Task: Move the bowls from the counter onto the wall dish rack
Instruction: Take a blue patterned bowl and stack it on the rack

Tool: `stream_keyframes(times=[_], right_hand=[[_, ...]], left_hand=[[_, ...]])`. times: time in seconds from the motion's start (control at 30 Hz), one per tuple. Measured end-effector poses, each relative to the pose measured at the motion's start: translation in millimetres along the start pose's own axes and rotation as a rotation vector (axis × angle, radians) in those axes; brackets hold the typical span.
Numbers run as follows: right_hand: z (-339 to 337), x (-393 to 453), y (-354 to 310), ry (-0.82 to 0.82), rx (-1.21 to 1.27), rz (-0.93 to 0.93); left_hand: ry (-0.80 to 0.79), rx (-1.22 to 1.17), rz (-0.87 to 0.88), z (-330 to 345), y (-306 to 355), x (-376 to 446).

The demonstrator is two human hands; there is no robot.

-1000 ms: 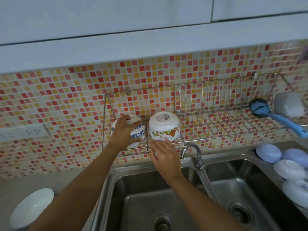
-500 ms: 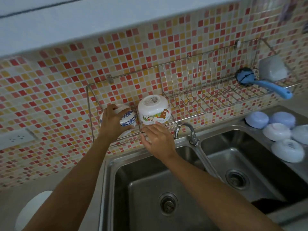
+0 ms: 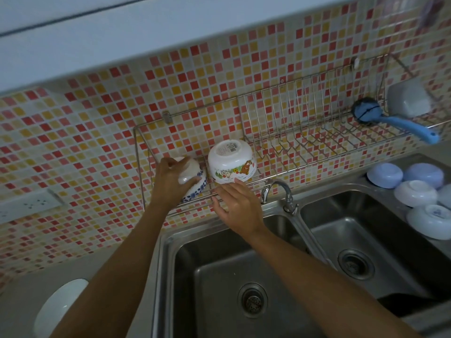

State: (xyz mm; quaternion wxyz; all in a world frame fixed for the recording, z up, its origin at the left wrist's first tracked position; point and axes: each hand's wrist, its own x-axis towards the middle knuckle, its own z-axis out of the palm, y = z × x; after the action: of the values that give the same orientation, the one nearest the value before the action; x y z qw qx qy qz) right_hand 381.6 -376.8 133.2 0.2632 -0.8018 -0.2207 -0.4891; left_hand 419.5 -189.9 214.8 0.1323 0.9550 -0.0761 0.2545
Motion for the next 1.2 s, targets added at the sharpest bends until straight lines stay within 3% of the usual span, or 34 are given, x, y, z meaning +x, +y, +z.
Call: stream_keyframes(times=[0.1,0.27,0.33,0.6,0.73,0.83,1.03,1.2], right_hand=[[0,-1,1,-0.004,-0.004,0.003],[0,-1,-1,-0.009,-0.007,0.01],[-1,0,-1,-0.012,-0.01,0.003],[-4,1,-3,-0.091,-0.013,0.031],[-8,2,-9,-0.306,-0.169,0.041],[-9,1,-16,-0.431,-0.268,0.089],[-12,2,-19,-0.514,-0.264,0.154],[-13,-7,-27,-0.477,-0.258,0.177]], left_hand=[[0.091,0.0,-0.026,-1,3,-5],[0.237,-0.075,-0.392,-3,8,-22],[0.253,-0.062,-0.444,-3,13,-29],[0.077,-0.018,-0.221,-2,6,-48],[0.064,0.146,-0.044,5,3,-62],[0.034,0.181,-0.04,9,2,-73],[-0.021,0.206,-0.07,7,6,-100],[-0.042,0.26,-0.05,12,-5,-138]])
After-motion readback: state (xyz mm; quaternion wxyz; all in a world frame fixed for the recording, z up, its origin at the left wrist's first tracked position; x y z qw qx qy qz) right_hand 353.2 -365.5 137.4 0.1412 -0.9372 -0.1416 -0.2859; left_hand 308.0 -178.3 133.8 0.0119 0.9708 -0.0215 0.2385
